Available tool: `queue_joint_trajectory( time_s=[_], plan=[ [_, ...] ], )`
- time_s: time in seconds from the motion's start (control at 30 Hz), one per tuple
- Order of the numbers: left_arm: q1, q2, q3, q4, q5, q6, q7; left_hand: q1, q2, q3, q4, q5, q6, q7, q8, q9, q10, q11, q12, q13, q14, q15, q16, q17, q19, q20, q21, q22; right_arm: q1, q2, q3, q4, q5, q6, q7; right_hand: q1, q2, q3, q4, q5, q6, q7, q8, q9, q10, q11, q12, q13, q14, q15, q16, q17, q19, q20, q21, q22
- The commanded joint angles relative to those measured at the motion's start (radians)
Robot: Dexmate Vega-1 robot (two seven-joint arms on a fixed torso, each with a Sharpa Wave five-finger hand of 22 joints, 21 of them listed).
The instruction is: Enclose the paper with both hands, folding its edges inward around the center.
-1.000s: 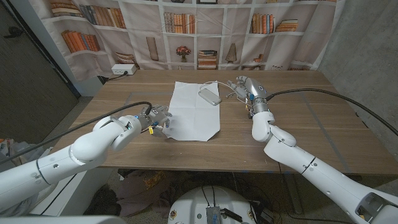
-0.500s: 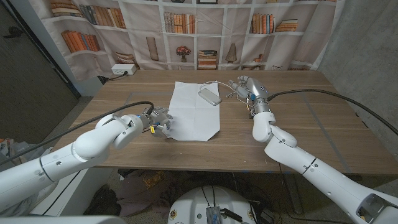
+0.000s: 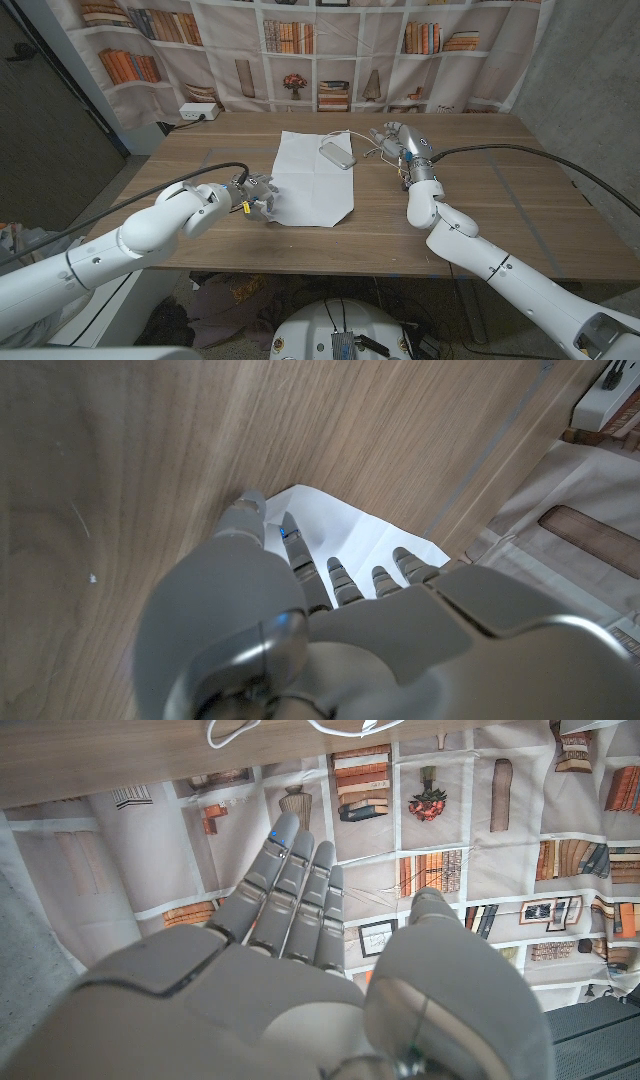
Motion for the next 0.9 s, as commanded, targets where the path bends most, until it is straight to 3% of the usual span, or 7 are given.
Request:
queue_joint_trajectory(
  time_s=[0.03,0.33,0.5,0.6,0.9],
  plan=[
    [-0.002,-0.013,0.014,0.011,0.003,0.001,-0.004,0.005,0.013,0.011,0.0,-0.002,0.005,-0.001,0.003,-0.001,0.004,0.002,0.004,0.004,-0.087,-0.018,0.0,0.0,-0.006,0.003,0.004,0.001,-0.008,-0.004,0.006,-0.006,0.004,-0.005,-0.008,-0.007,0.0,0.001,-0.008,0.0,0.008,0.001,-0.005,0.003,0.001,0.003,-0.004,0.001,-0.002,-0.032,-0.004,0.0,0.007,-0.005,-0.002,0.002],
    [-0.012,-0.023,0.027,0.018,0.007,-0.003,-0.017,0.02,0.041,0.026,0.002,-0.004,-0.004,-0.002,-0.009,-0.004,0.003,0.004,0.003,0.003,-0.087,-0.015,0.001,0.002,-0.007,0.006,0.005,0.002,-0.018,-0.012,0.01,-0.011,0.007,-0.007,-0.008,-0.008,0.0,0.0,-0.008,0.0,0.009,0.002,-0.005,0.003,0.001,0.003,-0.004,0.001,-0.004,-0.029,-0.005,0.0,0.008,-0.004,-0.004,0.002],
    [-0.016,-0.03,0.033,0.02,0.019,0.002,-0.021,0.029,0.07,0.049,0.018,-0.01,0.035,-0.001,-0.001,-0.003,0.005,0.003,0.003,0.004,-0.091,-0.015,0.002,0.005,-0.009,0.006,0.006,0.002,-0.02,-0.013,0.012,-0.014,0.006,-0.008,-0.011,-0.01,0.001,0.0,-0.008,0.0,0.009,0.002,-0.005,0.003,0.001,0.002,-0.004,0.001,-0.005,-0.031,-0.005,0.0,0.008,-0.005,-0.005,0.002],
    [-0.012,-0.033,0.033,0.02,0.022,0.006,-0.013,0.031,0.061,0.076,0.049,-0.027,0.16,0.006,0.053,0.015,0.013,0.004,0.004,0.006,-0.091,-0.015,0.005,0.009,-0.009,0.006,0.008,0.003,-0.02,-0.012,0.013,-0.015,0.006,-0.011,-0.011,-0.011,0.0,-0.001,-0.008,0.0,0.009,0.002,-0.005,0.003,0.001,0.001,-0.005,0.001,-0.006,-0.031,-0.005,0.0,0.009,-0.004,-0.006,0.002],
    [0.004,-0.035,0.03,0.02,0.023,0.017,0.013,0.032,0.055,0.082,0.058,-0.037,0.194,0.024,0.075,0.025,0.024,-0.002,0.007,0.007,-0.085,-0.018,0.009,0.01,-0.005,0.008,0.011,0.004,-0.019,-0.015,0.017,-0.015,0.014,-0.006,-0.005,-0.012,0.001,-0.001,-0.009,0.0,0.009,0.001,-0.005,0.003,0.0,0.002,-0.006,0.001,-0.006,-0.03,-0.005,0.0,0.008,-0.004,-0.009,0.002]
  ],
)
